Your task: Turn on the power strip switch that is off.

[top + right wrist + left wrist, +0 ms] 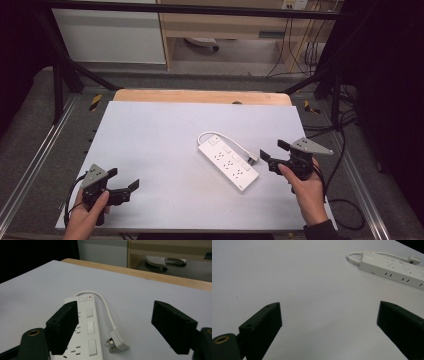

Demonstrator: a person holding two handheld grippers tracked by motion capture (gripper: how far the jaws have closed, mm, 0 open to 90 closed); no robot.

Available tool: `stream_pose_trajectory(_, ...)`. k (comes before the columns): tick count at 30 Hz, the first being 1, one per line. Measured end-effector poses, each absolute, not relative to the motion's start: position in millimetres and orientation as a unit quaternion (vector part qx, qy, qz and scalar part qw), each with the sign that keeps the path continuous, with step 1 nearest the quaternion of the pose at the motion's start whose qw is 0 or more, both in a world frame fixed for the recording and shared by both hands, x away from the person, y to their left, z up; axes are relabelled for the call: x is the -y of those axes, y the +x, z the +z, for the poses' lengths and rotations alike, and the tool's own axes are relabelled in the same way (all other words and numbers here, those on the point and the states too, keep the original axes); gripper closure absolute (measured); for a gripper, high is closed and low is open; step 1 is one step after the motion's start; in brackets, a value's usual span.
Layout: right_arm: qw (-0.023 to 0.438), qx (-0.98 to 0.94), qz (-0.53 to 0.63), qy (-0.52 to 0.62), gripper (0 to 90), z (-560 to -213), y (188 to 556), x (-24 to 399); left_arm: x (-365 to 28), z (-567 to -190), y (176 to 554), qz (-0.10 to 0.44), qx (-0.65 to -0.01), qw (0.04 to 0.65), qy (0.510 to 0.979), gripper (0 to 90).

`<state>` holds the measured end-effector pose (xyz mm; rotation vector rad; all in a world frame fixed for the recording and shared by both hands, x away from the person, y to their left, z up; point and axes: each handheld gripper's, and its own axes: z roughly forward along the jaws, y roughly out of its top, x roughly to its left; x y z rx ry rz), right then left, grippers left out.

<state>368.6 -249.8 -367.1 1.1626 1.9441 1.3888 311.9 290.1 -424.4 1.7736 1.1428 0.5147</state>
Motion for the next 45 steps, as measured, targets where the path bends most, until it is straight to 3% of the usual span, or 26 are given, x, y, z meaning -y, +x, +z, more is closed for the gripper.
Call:
stream_pose_trajectory(6, 0.238, -0.708, 0.514, 0.421, 44.0, -365.9, 378.1, 242.3, -289.9, -424.7, 312.1, 0.209, -0.465, 0.465, 0.724, 6.1)
stream_pose_trajectory(8, 0.24, -0.707, 0.515, 0.422, 46.6, -366.1, 379.1, 240.8, -289.8, -424.8, 312.1, 0.209, -0.465, 0.464, 0.724, 6.1)
stream_pose_trajectory(9, 0.245, -0.703, 0.517, 0.423, 52.9, -366.7, 381.4, 238.1, -289.6, -424.9, 312.1, 0.208, -0.465, 0.464, 0.724, 6.0)
stream_pose_trajectory(17, 0.248, -0.704, 0.523, 0.413, 68.4, -370.7, 391.3, 225.1, -289.2, -425.1, 312.2, 0.206, -0.463, 0.463, 0.727, 6.1)
stream_pose_trajectory(24, 0.253, -0.704, 0.526, 0.405, 76.4, -374.7, 398.0, 217.4, -288.6, -425.4, 312.3, 0.206, -0.46, 0.461, 0.73, 6.1)
stream_pose_trajectory(45, 0.237, -0.702, 0.532, 0.41, 88.5, -386.7, 412.7, 203.2, -285.5, -426.1, 312.1, 0.205, -0.454, 0.457, 0.737, 6.2)
